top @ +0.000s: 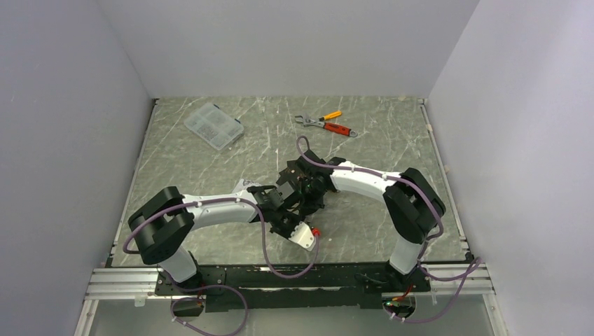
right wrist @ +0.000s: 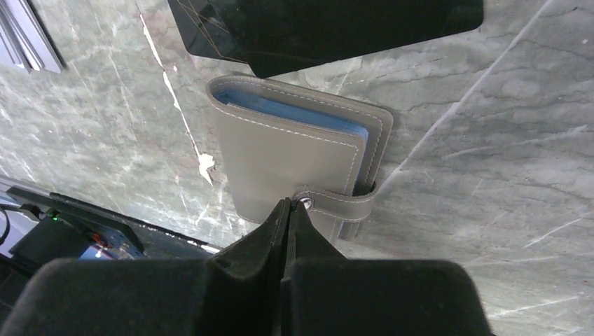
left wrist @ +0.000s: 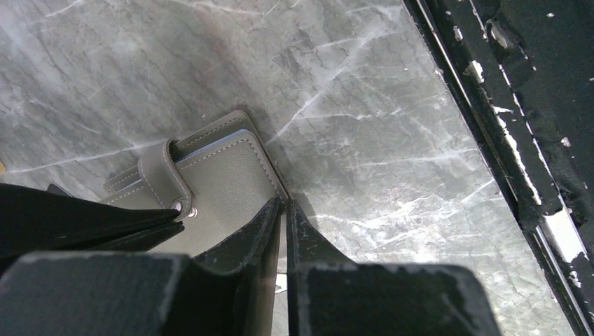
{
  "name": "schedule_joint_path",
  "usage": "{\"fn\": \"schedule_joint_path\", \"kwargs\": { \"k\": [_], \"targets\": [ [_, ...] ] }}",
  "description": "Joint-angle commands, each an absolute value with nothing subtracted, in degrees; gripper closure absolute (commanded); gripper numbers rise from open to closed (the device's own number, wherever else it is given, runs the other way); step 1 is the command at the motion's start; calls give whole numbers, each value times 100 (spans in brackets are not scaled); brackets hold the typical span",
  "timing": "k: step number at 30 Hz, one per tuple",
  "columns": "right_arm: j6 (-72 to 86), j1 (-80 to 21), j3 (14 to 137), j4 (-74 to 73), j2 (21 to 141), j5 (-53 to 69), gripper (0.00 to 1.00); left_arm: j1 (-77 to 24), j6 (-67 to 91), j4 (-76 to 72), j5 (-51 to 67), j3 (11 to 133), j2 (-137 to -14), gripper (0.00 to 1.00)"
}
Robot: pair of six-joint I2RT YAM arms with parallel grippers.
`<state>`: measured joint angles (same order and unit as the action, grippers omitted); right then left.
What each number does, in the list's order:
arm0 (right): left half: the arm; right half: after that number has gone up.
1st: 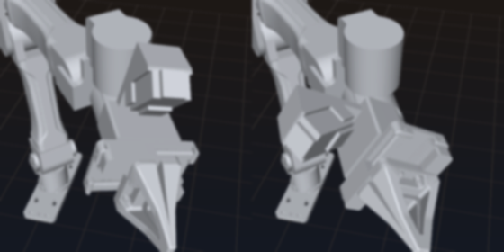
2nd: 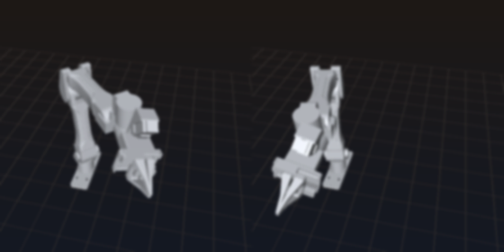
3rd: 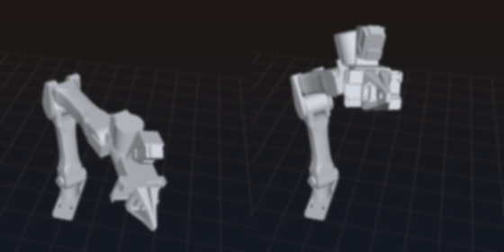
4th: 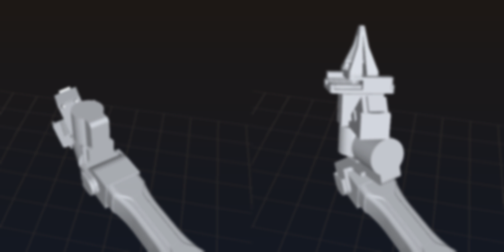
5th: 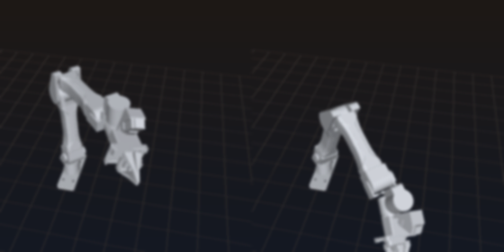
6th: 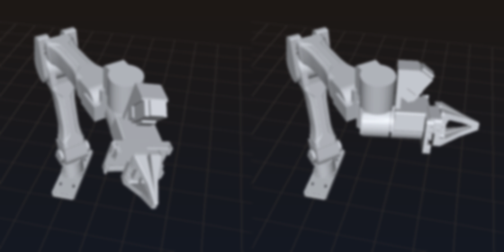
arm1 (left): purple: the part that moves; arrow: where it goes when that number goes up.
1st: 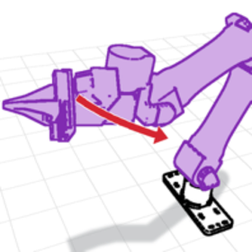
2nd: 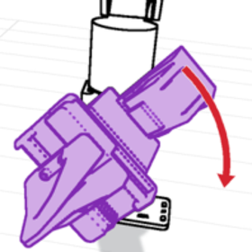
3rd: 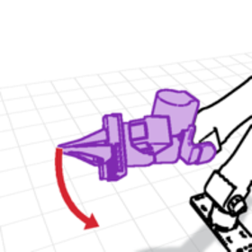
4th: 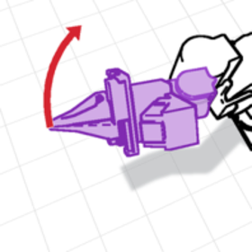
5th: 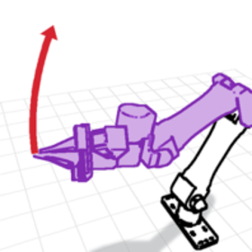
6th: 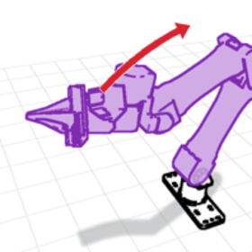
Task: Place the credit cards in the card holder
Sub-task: Close the card holder at the center of the board.
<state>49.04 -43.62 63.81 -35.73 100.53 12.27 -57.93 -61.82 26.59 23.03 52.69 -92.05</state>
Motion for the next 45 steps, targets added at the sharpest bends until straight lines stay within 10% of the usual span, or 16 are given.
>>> {"fn": "schedule_joint_path", "kwargs": {
  "k": [1, 45],
  "targets": [
    [4798, -4456, 6561, -3838, 10155, 1107, 100, -5741, -6199, 2707, 2265, 5165, -8948, 86],
    [4693, -4675, 6592, -3987, 10599, 1194, 100, -5678, -6212, 2531, 2182, 4904, -8750, 87]
  ]
}}
